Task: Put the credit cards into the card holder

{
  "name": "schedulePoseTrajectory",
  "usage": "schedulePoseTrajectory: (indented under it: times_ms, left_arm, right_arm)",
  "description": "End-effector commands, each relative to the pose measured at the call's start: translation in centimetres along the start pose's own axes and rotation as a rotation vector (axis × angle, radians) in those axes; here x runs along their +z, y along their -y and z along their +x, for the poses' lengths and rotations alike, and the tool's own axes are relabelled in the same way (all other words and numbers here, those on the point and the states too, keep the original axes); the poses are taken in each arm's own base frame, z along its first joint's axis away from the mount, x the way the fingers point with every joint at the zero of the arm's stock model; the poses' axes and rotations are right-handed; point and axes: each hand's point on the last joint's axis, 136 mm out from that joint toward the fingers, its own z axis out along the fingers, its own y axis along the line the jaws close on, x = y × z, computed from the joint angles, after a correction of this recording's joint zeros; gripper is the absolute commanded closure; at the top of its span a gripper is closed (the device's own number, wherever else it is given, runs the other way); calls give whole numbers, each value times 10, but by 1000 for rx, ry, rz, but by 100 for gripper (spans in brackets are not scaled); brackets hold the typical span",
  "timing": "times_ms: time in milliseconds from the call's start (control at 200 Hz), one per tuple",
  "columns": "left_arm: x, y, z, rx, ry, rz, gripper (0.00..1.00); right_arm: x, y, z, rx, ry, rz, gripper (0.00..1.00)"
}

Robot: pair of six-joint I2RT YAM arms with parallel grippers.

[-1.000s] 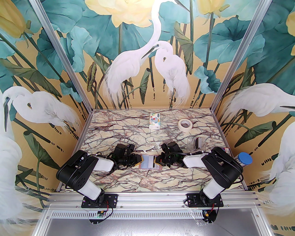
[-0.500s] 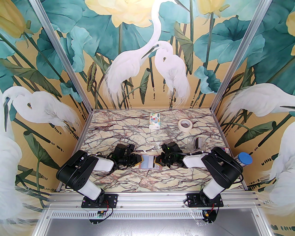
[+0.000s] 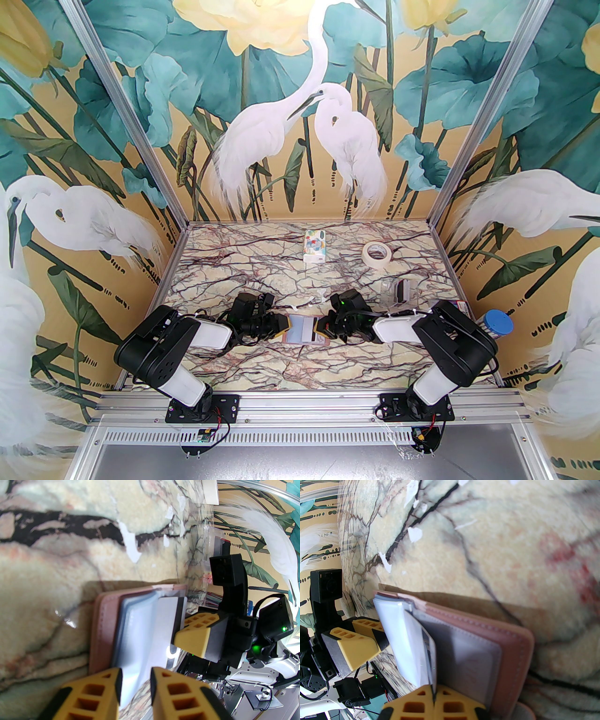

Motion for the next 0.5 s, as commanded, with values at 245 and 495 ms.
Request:
schedulePoseTrajectory:
  times_ms: [245,495]
  left_arm:
    - [4,-33,15,-54,-27,-118,72]
    - [4,-32,13,-55,-26,-116,72]
  right_arm:
    - [0,43,14,101,-15,144,100]
    - [4,40,13,99,-26,135,100]
